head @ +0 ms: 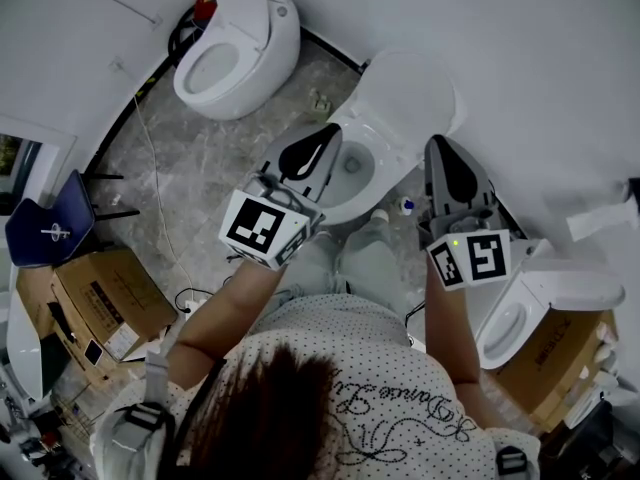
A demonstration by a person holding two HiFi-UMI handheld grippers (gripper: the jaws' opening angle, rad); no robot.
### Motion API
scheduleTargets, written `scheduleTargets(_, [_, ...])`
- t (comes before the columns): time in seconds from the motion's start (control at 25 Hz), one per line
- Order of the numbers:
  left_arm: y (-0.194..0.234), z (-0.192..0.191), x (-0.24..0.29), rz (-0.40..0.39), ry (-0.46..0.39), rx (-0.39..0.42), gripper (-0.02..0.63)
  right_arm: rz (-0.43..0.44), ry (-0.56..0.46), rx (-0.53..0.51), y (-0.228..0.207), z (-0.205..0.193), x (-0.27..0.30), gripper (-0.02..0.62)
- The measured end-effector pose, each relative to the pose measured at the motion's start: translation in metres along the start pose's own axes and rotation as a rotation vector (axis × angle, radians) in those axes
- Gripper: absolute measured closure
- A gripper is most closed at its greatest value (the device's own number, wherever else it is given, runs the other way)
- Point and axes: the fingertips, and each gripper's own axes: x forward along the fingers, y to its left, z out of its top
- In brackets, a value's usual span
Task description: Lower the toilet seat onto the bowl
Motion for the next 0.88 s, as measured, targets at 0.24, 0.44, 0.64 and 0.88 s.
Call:
scheduleTargets(0.24, [0.000,0.000,0.011,0.005,0.004,-0.006,0.600,-0.003,-0.001,0.006,-0.009,-0.001,0.002,0.586])
scheduleTargets(0.44, [0.004,0.004,0.018,0.013,-0.007,-0.005,0.600,-0.005,0.000,0.010,-0.017,0.003,0.007,0.586])
scheduleTargets(0.64, [0.003,0.001,0.014,0.008,-0.006,0.005,0.600,-0.001,0.008,0.019,-0.012,-0.002,0.007,0.586])
scheduleTargets(0.88, [0.011,0.003,0.014,0.016,-0.003,0.002,0.600,0.011,0.006,0.023,-0.009,0.001,0.015,0.586])
